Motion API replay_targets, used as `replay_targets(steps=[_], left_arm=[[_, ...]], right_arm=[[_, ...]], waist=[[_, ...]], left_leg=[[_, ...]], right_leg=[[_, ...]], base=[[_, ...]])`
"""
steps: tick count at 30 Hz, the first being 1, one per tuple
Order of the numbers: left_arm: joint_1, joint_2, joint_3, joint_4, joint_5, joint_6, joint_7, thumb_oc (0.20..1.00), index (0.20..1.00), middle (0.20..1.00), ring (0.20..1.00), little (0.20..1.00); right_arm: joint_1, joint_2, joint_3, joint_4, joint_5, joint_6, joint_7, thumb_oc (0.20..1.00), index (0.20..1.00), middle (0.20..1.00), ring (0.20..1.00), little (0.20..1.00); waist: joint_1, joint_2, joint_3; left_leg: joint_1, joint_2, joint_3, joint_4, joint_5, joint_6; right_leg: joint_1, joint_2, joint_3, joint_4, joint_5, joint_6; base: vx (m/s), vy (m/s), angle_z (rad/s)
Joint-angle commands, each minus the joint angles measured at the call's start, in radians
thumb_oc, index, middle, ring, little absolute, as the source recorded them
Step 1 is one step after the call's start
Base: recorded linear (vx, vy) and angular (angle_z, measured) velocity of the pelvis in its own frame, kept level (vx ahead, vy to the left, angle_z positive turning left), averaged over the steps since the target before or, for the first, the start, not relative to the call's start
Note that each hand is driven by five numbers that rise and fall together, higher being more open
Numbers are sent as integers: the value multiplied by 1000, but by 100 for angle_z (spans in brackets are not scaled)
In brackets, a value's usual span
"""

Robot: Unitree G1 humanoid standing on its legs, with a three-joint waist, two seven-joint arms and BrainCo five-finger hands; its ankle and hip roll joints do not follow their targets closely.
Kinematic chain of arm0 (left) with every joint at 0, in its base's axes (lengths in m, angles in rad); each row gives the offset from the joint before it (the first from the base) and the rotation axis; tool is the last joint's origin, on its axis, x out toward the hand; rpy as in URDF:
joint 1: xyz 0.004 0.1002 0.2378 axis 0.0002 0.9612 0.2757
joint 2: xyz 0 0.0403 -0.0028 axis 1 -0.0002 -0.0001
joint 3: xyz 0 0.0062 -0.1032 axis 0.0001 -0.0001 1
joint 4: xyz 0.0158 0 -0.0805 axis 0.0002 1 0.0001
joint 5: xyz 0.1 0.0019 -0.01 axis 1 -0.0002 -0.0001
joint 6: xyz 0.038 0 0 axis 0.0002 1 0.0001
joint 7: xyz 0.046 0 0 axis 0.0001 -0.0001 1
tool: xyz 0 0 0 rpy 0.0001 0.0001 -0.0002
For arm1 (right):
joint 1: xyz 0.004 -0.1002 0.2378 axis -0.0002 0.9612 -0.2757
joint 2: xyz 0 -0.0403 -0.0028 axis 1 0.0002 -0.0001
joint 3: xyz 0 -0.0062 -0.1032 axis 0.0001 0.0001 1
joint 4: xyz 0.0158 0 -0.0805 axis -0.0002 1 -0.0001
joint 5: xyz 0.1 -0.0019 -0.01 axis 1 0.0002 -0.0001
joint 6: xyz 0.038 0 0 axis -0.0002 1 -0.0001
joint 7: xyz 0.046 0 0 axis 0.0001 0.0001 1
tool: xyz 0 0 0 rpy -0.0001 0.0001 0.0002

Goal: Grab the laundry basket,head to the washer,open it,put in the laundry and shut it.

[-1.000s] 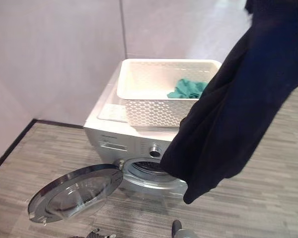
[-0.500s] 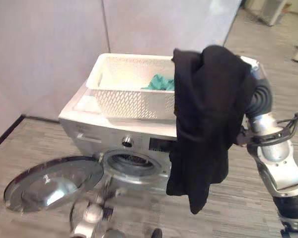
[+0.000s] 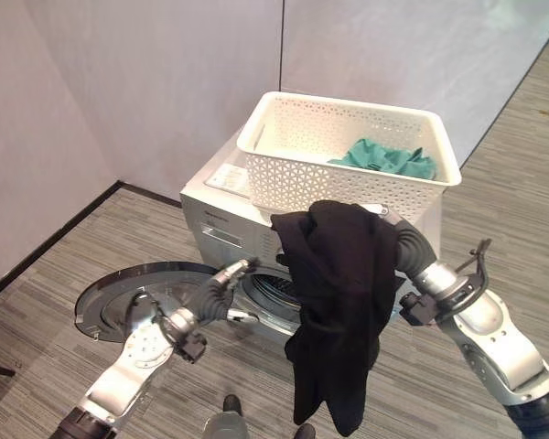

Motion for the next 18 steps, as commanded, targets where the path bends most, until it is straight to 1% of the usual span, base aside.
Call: replay_targets(steps=[1,4,5,10,11,12,13,14,15,16,17,18], left_arm=[[-83,9,-59,-11,-63,-3,-29,1000,1000,1000,1000,1000],[-152,-40,-159,41,-107,40,-39,1000,1000,1000,1000,1000],[-179,-59,-190,57,-111,44,-37,1000,1000,1000,1000,1000],[-239,-151,-264,117,-149,51,-2,1000,1000,1000,1000,1000],[-241,-154,-266,119,-149,50,-2,1000,1000,1000,1000,1000],[-252,-175,-280,127,-162,51,5,1000,1000,1000,1000,1000],[-250,-174,-283,114,-169,51,8,1000,1000,1000,1000,1000],[-250,-174,-283,113,-169,52,8,1000,1000,1000,1000,1000],[-237,-163,-273,75,-172,44,14,1000,1000,1000,1000,1000],[-230,-156,-269,58,-172,43,13,1000,1000,1000,1000,1000],[-229,-156,-268,57,-172,44,13,1000,1000,1000,1000,1000],[-207,-129,-254,8,-171,54,-2,1000,1000,1000,1000,1000]], right_arm=[[-80,26,-10,-55,68,-30,-33,200,200,200,200,200],[-92,67,6,-55,67,-26,-58,200,200,200,200,200],[-95,85,7,-56,59,-27,-70,200,200,200,200,200],[-119,134,18,-49,16,-25,-120,200,200,200,200,200],[-120,133,18,-49,15,-25,-121,200,200,200,200,200],[-126,142,16,-35,2,-22,-139,200,200,200,200,200],[-125,143,12,-29,-6,-21,-147,200,200,200,200,200],[-125,143,12,-28,-6,-21,-148,200,200,200,200,200],[-118,143,3,-15,-26,-19,-159,200,200,200,200,200],[-114,144,-1,-10,-35,-18,-164,200,200,200,200,200],[-114,143,0,-10,-35,-18,-164,200,200,200,200,200],[-102,140,-16,1,-51,-9,-166,200,200,200,200,200]], waist=[[-5,-23,-66],[-16,-18,-59],[-19,-18,-55],[-37,-15,-40],[-36,-15,-40],[-38,-8,-31],[-38,-6,-29],[-40,-10,-33],[-37,-9,-26],[-33,-4,-19],[-34,-8,-23],[-29,-6,-15]], left_leg=[[-91,20,-6,-8,81,-43],[-89,17,-1,-11,77,-40],[-88,15,1,-12,76,-39],[-85,14,9,-19,74,-36],[-84,14,9,-20,75,-36],[-90,18,28,-20,90,-23],[-91,18,28,-20,90,-23],[-84,14,12,-24,75,-35],[-87,14,11,-22,74,-34],[-94,18,26,-17,89,-22],[-87,13,10,-21,74,-33],[-89,13,7,-20,74,-33]], right_leg=[[132,-34,55,-18,-153,64],[128,-39,57,-15,-153,65],[126,-40,58,-14,-152,65],[115,-45,66,-8,-153,65],[115,-45,66,-7,-153,65],[105,-45,49,-6,-139,64],[104,-45,50,-6,-139,63],[110,-45,67,-8,-151,63],[107,-45,64,-5,-152,62],[99,-45,46,-2,-140,60],[106,-46,63,-3,-152,61],[102,-46,58,1,-154,60]], base=[[37,30,5],[13,9,2],[0,0,0],[0,0,0],[-52,30,-1],[-54,26,-1],[0,0,0],[64,-32,0],[0,0,0],[0,0,0],[0,0,0],[0,0,0]])
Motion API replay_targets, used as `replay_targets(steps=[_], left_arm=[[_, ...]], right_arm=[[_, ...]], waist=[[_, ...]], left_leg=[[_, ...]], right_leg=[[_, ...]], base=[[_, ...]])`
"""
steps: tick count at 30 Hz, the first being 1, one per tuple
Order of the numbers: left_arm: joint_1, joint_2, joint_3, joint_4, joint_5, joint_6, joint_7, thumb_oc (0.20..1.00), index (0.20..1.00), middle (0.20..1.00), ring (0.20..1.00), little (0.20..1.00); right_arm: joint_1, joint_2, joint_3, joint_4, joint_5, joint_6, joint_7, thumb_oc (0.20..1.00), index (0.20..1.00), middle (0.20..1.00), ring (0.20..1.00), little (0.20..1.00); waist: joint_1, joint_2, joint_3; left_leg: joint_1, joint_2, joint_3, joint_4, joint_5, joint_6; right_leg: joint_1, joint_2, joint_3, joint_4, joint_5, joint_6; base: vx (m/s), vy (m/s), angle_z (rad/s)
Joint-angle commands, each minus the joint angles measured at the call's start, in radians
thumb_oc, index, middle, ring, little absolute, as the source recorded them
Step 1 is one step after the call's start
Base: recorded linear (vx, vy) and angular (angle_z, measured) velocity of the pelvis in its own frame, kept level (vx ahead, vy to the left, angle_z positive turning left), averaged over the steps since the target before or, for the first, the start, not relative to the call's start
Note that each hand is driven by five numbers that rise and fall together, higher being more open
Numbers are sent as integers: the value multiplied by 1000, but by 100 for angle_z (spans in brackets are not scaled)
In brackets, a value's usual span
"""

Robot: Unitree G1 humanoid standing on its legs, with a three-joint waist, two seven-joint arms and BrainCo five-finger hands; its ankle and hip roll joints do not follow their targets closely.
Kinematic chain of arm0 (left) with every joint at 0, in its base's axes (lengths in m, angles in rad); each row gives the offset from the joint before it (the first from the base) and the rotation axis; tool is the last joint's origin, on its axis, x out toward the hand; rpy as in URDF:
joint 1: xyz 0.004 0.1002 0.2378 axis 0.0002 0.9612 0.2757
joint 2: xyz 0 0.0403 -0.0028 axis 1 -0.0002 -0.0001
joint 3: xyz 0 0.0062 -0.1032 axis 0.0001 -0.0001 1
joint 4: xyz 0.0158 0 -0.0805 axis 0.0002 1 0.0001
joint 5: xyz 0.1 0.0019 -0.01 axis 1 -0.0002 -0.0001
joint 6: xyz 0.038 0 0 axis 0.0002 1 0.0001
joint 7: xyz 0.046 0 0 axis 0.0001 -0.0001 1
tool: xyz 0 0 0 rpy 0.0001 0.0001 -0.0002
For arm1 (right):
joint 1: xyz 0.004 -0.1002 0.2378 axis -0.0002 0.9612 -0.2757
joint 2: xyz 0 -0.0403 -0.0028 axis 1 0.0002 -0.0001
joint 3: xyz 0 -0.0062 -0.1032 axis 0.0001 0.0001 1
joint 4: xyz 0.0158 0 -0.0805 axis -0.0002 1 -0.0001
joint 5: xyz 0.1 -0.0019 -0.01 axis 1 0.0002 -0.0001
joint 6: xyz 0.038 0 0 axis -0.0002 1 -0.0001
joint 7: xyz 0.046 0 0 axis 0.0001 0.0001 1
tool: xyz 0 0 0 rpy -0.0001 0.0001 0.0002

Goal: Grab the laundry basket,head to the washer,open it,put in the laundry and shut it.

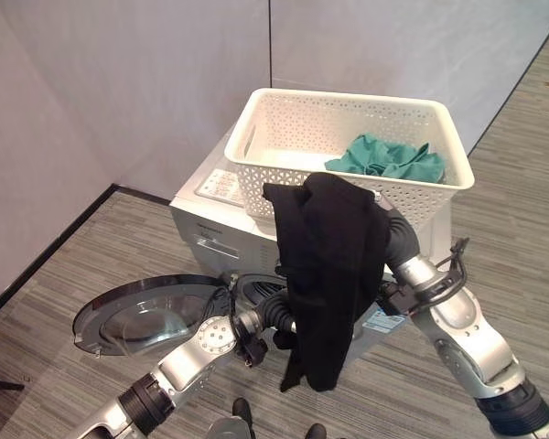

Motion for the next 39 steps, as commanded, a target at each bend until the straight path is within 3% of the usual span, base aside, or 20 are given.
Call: replay_targets(steps=[1,6,9,14,21,23,32,33,34,39], left_arm=[[9,46,11,-110,-36,-29,-7,1000,1000,1000,1000,1000],[54,106,43,-206,-2,-26,-40,1000,1000,1000,1000,1000],[27,74,16,-166,58,-33,-47,1000,1000,1000,1000,1000],[-99,-96,-93,34,172,-53,-25,1000,1000,1000,1000,1000],[-168,-240,-172,241,225,-43,4,1000,1000,1000,1000,1000],[-225,-320,-221,353,280,-52,32,1000,1000,1000,1000,1000],[-280,-433,-269,460,228,-75,124,1000,1000,1000,1000,1000],[-278,-442,-267,474,221,-75,136,762,762,762,762,762],[-279,-449,-260,491,210,-76,155,200,200,200,200,200],[-273,-444,-216,499,181,-90,209,200,200,200,200,200]], right_arm=[[-47,19,-69,-34,-43,-27,-29,200,200,200,200,200],[-52,11,-86,32,-114,-7,-39,200,200,200,200,200],[-72,22,-71,63,-168,4,-48,200,200,200,200,200],[-147,87,-34,127,-290,25,-114,200,200,200,200,200],[-185,142,-2,178,-284,25,-162,200,200,200,200,200],[-205,178,24,189,-252,15,-183,200,200,200,200,200],[-178,220,55,167,-141,-25,-228,200,200,200,200,200],[-166,220,57,162,-131,-25,-231,200,200,200,200,200],[-155,219,59,156,-125,-28,-232,200,200,200,200,200],[-108,186,53,120,-149,-19,-227,200,200,200,200,200]], waist=[[14,-23,-12],[29,-18,3],[30,-15,17],[14,-6,45],[-2,-3,53],[-15,-8,50],[-33,-30,46],[-35,-33,46],[-35,-36,46],[-35,-43,46]], left_leg=[[-114,46,21,20,98,-37],[-114,36,-13,10,90,-48],[-119,34,-27,0,99,-49],[-133,35,-49,-32,126,-55],[-133,40,-54,-44,133,-56],[-129,42,-49,-50,133,-54],[-128,50,-30,-48,130,-53],[-128,50,-28,-48,129,-53],[-129,51,-27,-47,130,-53],[-133,56,-21,-50,136,-56]], right_leg=[[78,-28,38,41,-147,48],[70,-27,45,54,-169,43],[57,-23,42,63,-175,37],[27,-13,30,75,-185,28],[19,-6,30,79,-191,22],[16,-5,34,79,-191,21],[11,-2,32,81,-189,19],[10,-2,31,81,-189,19],[10,-2,29,81,-189,18],[5,-2,20,86,-189,19]], base=[[0,0,0],[4,-15,1],[-41,-28,8],[-65,-26,18],[-14,-5,8],[1,7,2],[3,3,-1],[8,-1,-4],[0,0,0],[0,0,0]])
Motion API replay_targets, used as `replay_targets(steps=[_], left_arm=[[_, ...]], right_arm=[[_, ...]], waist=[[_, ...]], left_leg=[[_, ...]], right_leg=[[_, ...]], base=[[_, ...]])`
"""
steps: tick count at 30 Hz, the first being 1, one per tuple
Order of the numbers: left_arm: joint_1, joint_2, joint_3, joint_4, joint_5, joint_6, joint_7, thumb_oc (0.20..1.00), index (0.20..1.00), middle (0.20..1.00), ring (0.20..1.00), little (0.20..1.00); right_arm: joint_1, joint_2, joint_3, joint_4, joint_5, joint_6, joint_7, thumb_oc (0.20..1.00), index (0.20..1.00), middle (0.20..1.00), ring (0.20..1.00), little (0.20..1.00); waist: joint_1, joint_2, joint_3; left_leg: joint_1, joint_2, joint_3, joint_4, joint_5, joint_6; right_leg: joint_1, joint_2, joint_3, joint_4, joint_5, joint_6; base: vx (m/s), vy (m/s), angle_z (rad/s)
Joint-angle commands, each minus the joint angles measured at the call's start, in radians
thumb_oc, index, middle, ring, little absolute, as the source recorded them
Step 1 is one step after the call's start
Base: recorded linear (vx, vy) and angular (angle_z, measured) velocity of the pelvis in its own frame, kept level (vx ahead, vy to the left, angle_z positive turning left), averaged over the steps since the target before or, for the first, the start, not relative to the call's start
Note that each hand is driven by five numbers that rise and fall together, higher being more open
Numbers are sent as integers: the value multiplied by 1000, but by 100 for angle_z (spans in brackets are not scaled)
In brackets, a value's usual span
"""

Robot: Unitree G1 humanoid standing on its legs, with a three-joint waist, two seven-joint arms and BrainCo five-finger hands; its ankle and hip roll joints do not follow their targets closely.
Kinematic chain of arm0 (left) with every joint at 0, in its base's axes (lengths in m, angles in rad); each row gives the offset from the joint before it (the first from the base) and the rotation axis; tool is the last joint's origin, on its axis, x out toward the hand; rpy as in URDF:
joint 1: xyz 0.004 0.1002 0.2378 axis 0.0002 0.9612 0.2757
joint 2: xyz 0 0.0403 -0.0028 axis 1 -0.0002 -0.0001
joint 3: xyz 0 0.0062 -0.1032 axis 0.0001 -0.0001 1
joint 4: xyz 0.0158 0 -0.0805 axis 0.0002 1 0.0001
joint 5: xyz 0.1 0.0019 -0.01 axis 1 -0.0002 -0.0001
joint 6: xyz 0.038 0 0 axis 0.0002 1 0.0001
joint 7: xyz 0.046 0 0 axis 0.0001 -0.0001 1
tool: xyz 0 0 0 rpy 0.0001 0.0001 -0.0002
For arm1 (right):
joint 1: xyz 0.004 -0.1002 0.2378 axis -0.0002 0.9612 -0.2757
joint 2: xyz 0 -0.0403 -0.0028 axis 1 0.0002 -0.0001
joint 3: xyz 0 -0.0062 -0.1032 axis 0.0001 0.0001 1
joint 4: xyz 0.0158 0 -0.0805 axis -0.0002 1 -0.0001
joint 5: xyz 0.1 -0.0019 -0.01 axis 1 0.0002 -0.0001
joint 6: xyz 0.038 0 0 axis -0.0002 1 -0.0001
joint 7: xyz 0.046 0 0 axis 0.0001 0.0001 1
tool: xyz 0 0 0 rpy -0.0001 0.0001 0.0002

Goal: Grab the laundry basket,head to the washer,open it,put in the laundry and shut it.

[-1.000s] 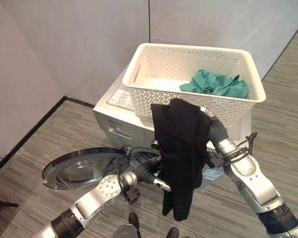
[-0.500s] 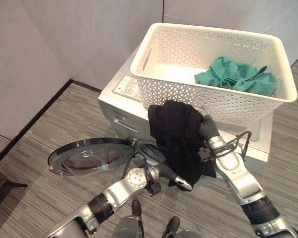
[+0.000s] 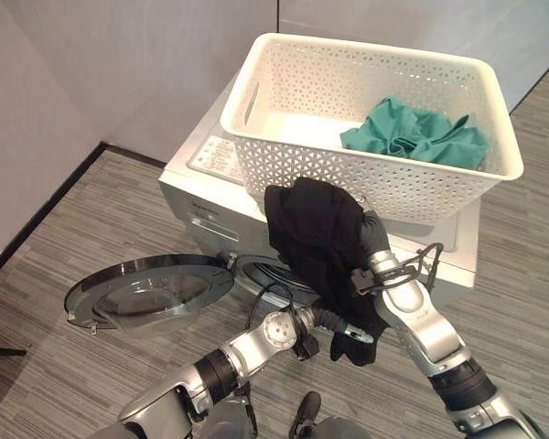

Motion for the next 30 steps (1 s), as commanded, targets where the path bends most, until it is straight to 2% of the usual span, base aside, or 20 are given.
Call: replay_targets(steps=[1,10,16,17,18,28,29,30], left_arm=[[-23,-86,-3,37,-35,-84,53,200,200,200,200,200],[59,-40,130,58,-42,-166,181,200,200,200,200,200],[115,-16,195,64,-32,-181,202,200,200,200,200,200],[126,-13,209,72,-27,-184,204,200,200,200,200,200],[147,-3,234,82,-28,-191,206,200,200,200,200,200],[257,66,354,59,-12,-228,191,200,200,200,200,200],[305,96,415,36,-5,-238,188,200,200,200,200,200],[310,96,414,34,-5,-237,187,200,200,200,200,200]], right_arm=[[9,-12,-33,-131,-11,-75,-13,200,200,200,200,200],[89,-69,-32,-146,-73,-103,-4,200,200,200,200,200],[160,-104,-57,-150,-123,-105,15,200,200,200,200,200],[178,-117,-66,-150,-138,-106,25,476,476,476,476,476],[221,-142,-87,-154,-153,-115,44,1000,1000,1000,1000,1000],[477,-198,-163,-80,-212,-148,157,1000,1000,1000,1000,1000],[588,-220,-170,0,-295,-146,202,1000,1000,1000,1000,1000],[594,-221,-170,-1,-298,-147,203,1000,1000,1000,1000,1000]], waist=[[4,-20,-57],[-5,-31,-62],[-15,-29,-71],[-17,-28,-72],[-24,-28,-74],[-52,-24,-87],[-66,-27,-81],[-66,-26,-84]], left_leg=[[-87,69,32,-45,127,-56],[-71,83,51,-49,135,-62],[-61,86,60,-57,137,-63],[-59,86,61,-59,138,-63],[-54,87,65,-61,138,-63],[-32,87,87,-71,137,-67],[-26,90,95,-71,136,-70],[-26,90,95,-72,136,-70]], right_leg=[[27,-4,65,95,-189,14],[39,3,70,91,-189,11],[49,5,78,83,-185,12],[51,6,81,80,-184,13],[53,6,84,76,-182,14],[67,2,97,68,-175,21],[66,2,108,70,-175,23],[66,2,108,70,-175,23]], base=[[0,0,0],[-10,-5,-7],[-2,1,-5],[8,5,-4],[5,6,-8],[3,9,-8],[-5,11,-19],[-8,11,-12]])
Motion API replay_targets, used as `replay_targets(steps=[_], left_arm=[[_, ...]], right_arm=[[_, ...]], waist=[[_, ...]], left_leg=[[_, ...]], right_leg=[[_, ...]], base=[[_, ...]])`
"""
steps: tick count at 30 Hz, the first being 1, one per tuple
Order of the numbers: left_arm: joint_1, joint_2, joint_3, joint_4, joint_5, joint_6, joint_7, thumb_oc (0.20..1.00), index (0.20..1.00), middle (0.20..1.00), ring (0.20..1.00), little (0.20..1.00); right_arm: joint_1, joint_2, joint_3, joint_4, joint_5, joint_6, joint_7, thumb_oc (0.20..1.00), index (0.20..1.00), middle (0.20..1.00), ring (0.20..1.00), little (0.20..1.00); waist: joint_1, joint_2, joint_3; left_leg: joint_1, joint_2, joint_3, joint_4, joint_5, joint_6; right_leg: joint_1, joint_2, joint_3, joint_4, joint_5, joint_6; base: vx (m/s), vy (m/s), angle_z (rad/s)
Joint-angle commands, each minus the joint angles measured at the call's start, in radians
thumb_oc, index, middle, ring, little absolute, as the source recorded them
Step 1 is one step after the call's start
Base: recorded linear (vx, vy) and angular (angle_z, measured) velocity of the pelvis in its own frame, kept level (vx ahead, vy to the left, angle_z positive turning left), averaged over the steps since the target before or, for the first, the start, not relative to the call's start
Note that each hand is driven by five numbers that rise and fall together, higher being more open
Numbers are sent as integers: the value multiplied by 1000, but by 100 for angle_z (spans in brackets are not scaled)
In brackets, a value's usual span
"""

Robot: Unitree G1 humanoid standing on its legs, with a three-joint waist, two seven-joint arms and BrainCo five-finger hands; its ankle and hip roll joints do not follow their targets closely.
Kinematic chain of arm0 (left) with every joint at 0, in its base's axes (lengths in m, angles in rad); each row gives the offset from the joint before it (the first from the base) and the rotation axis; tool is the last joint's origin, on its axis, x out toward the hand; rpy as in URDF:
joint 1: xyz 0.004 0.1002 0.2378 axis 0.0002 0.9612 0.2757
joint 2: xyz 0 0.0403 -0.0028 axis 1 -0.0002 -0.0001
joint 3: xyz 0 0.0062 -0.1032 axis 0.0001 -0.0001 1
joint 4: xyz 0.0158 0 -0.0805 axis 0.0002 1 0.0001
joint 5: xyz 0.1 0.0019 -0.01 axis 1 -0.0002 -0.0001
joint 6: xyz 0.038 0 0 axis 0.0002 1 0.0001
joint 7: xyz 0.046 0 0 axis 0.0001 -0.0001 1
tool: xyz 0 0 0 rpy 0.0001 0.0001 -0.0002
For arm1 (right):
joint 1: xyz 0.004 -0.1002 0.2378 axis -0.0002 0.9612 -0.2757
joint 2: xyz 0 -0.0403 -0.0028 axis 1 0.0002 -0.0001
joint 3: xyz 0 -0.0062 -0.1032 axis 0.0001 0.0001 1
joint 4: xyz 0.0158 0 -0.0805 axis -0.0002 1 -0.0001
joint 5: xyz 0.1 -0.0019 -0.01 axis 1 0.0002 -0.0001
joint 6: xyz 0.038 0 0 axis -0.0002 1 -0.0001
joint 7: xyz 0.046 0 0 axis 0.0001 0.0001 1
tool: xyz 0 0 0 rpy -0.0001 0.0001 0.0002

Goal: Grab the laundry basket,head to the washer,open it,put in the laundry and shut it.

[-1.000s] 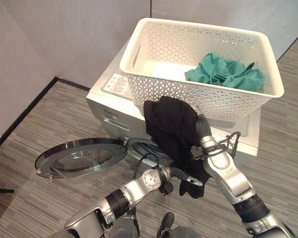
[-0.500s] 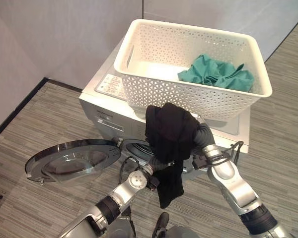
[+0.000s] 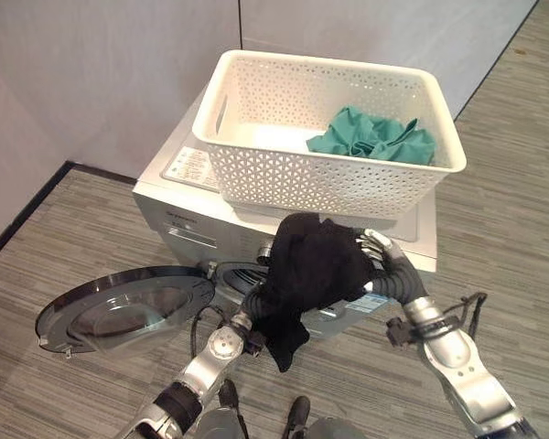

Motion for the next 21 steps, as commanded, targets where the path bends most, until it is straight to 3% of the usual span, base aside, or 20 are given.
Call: replay_targets(steps=[1,2,7,14,21], left_arm=[[18,-11,75,-22,12,-98,-6,200,200,200,200,200],[23,-10,89,-17,10,-99,-5,200,200,200,200,200],[50,5,121,-26,18,-100,-18,200,200,200,200,200],[44,-5,120,-17,45,-89,-43,200,200,200,200,200],[37,-30,97,29,47,-78,-52,200,200,200,200,200]], right_arm=[[219,-98,-31,112,-133,2,68,1000,1000,1000,1000,1000],[277,-97,-20,250,-133,22,87,1000,1000,1000,1000,1000],[319,-58,9,542,-244,41,83,1000,1000,1000,1000,1000],[271,99,77,991,-353,85,40,1000,1000,1000,1000,1000],[201,197,106,1178,-321,108,-2,1000,1000,1000,1000,1000]], waist=[[-20,8,-50],[-28,7,-51],[-31,2,-51],[-11,-6,-55],[14,-11,-51]], left_leg=[[-91,73,17,-57,139,-74],[-90,74,22,-54,141,-76],[-94,77,24,-48,143,-79],[-106,71,6,-48,145,-76],[-116,58,-11,-48,138,-69]], right_leg=[[47,-4,34,72,-185,26],[48,-4,39,73,-182,25],[49,-1,46,70,-180,25],[59,2,39,46,-168,32],[62,1,24,37,-163,36]], base=[[-17,8,-13],[-18,8,-17],[-17,-5,-7],[1,-3,0],[6,-2,5]])
